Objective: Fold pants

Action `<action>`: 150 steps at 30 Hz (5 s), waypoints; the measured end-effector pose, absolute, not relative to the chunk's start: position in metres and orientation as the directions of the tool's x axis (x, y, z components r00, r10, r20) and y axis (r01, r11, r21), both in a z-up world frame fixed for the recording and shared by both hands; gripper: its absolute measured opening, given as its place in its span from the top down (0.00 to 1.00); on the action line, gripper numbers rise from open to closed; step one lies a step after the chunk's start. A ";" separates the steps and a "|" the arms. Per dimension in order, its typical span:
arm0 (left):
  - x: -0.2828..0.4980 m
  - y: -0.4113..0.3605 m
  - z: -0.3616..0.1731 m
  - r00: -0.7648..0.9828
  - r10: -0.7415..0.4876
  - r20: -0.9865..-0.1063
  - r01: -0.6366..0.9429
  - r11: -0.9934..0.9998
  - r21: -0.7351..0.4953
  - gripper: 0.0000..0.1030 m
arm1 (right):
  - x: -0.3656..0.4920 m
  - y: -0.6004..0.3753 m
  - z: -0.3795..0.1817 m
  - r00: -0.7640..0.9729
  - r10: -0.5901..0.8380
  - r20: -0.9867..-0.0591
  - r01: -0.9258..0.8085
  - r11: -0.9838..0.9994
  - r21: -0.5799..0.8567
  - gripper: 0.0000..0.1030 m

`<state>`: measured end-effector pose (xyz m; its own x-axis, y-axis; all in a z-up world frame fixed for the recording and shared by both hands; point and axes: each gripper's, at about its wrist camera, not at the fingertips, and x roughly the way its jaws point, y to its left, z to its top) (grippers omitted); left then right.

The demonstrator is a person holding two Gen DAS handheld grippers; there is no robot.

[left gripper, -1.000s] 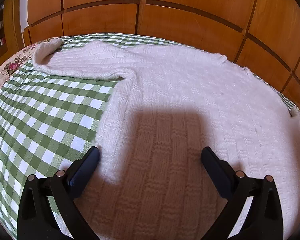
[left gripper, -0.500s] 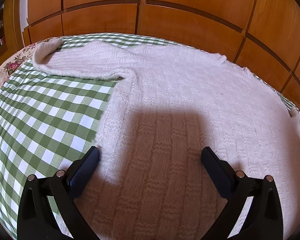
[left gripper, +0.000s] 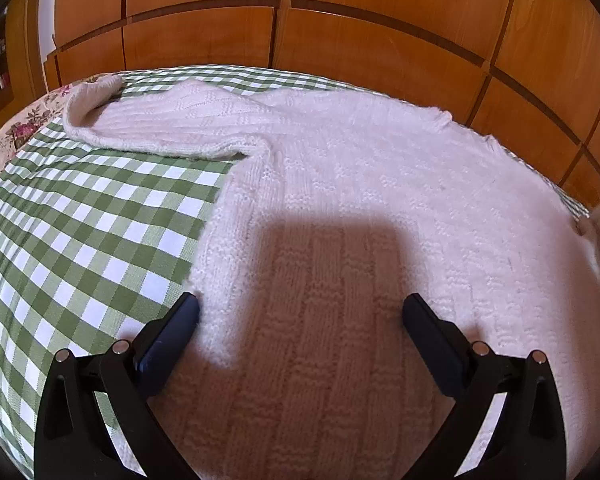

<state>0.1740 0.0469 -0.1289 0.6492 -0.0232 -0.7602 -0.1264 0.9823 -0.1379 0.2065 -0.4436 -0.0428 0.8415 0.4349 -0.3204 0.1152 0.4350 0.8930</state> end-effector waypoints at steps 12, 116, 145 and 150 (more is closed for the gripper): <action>0.169 0.050 -0.104 0.666 -0.178 -0.724 -0.082 0.948 -0.308 0.02 | 0.272 -0.293 -0.105 0.632 0.616 -0.470 0.022 0.592 0.806 0.92; 0.131 0.037 -0.114 0.685 -0.322 -0.654 0.070 0.922 -0.381 0.19 | 0.060 -0.411 -0.124 0.779 0.304 -0.548 0.218 0.688 0.692 0.56; 0.094 0.069 -0.106 0.705 -0.311 -0.637 0.069 0.924 -0.375 0.03 | 0.147 -0.399 -0.086 0.760 -0.011 -0.650 0.382 0.816 0.434 0.90; 0.102 0.083 -0.101 0.709 -0.275 -0.649 0.015 0.926 -0.377 0.02 | 0.152 -0.341 -0.075 0.796 0.068 -0.602 0.231 0.884 0.406 0.23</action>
<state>0.1018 0.0831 -0.1015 0.7094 -0.2753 -0.6488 0.0149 0.9262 -0.3768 0.1520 -0.3407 -0.0746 0.7956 0.0683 -0.6020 0.2309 0.8844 0.4055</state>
